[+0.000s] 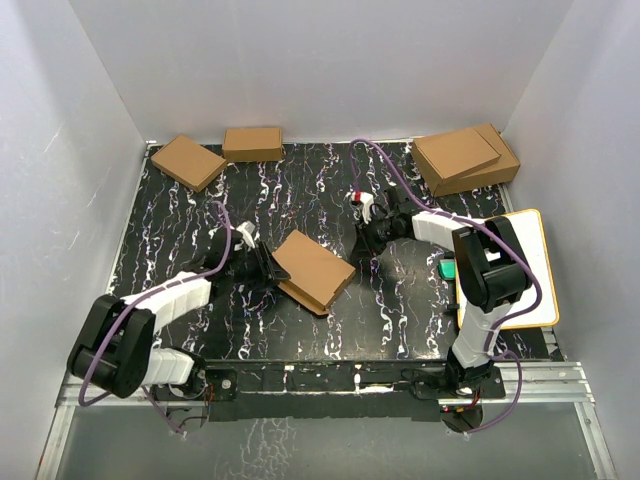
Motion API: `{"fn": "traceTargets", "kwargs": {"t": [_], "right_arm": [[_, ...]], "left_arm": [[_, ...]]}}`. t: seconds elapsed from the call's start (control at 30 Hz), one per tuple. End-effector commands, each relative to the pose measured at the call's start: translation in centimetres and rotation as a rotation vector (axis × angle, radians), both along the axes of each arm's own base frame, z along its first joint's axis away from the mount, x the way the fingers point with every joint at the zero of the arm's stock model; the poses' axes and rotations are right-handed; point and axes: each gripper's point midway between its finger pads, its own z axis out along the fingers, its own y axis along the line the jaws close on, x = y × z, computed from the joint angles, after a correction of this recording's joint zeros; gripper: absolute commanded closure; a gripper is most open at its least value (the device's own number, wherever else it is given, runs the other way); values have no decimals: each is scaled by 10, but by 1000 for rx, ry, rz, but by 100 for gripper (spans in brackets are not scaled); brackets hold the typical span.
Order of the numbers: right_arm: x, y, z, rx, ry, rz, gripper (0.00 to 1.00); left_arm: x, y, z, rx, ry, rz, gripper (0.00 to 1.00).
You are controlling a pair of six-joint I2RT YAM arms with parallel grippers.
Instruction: Fold the paper box
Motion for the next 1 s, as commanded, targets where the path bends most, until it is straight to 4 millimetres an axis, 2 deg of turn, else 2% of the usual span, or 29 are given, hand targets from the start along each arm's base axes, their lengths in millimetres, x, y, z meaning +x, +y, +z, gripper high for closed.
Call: {"fn": "traceTargets", "kwargs": {"t": [0.0, 0.2, 0.47, 0.57, 0.67, 0.83, 0.97], "right_arm": [[3, -1, 6, -5, -46, 44, 85], [-8, 0, 5, 2, -17, 104, 85], [-25, 7, 8, 21, -21, 188, 85], [-21, 6, 10, 5, -31, 176, 85], [-8, -3, 14, -24, -58, 130, 82], [7, -25, 34, -25, -132, 75, 76], [-1, -24, 57, 31, -209, 121, 69]], "left_arm": [[20, -12, 13, -18, -61, -13, 58], [30, -20, 3, 5, -45, -30, 58], [53, -30, 7, 28, -74, -59, 58], [62, -36, 11, 24, -89, -78, 58], [67, -37, 16, 37, -109, -92, 57], [60, -28, 33, 86, -193, -139, 55], [46, -22, 45, 107, -271, -212, 54]]}}
